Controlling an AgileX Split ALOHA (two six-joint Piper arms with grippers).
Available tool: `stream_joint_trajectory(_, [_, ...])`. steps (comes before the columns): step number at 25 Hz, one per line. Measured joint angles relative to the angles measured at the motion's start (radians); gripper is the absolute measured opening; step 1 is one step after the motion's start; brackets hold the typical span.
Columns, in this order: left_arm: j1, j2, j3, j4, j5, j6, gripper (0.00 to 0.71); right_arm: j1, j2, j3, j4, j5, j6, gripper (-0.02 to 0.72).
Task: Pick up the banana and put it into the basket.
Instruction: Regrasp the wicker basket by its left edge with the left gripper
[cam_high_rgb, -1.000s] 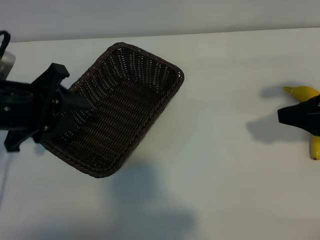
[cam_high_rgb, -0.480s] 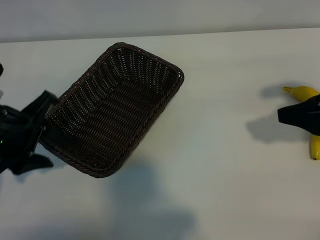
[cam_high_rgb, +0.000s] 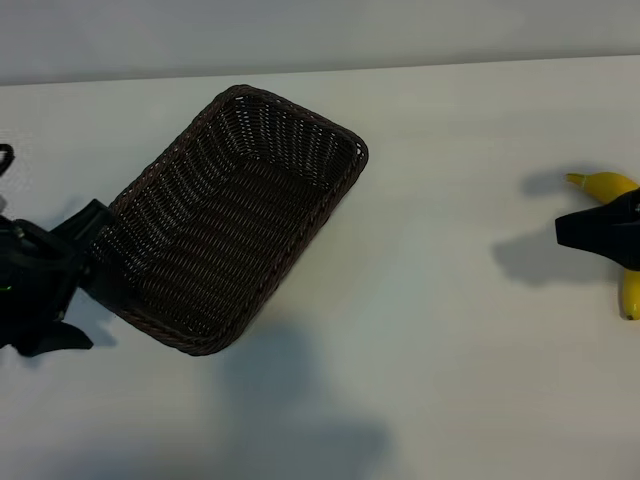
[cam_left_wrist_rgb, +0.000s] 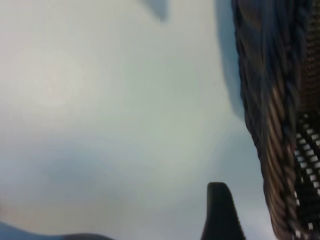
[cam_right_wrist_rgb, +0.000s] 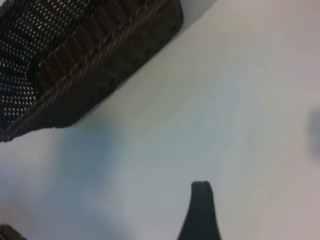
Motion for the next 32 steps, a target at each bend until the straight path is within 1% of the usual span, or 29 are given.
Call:
stream_joint_trajectory(5, [0.0,0.066,0.0,0.0,-0.038,0.0,0.492,0.0,0.0,0.0,0.0,-0.008,0.0,0.584])
stream_joint_trajectory(17, [0.0,0.165,-0.001,-0.001,-0.199,0.001,0.492,0.0,0.0,0.0,0.0,-0.008,0.0,0.584])
stream_joint_trajectory(20, [0.0,0.193,-0.001,-0.002,-0.219,0.0,0.492,0.0,0.0,0.0,0.0,-0.009,0.0,0.584])
stream_joint_trajectory(22, [-0.008,0.213,-0.001,-0.001,-0.226,0.0,0.492,0.0,0.0,0.0,0.0,-0.009,0.0,0.584])
stream_joint_trajectory(28, [-0.061,0.261,0.0,0.0,-0.29,-0.009,0.489,0.0,0.0,0.0,0.0,-0.009,0.0,0.584])
stream_joint_trajectory(32, [-0.07,0.278,0.0,0.004,-0.301,-0.038,0.448,0.0,0.0,0.0,0.0,-0.009,0.0,0.584])
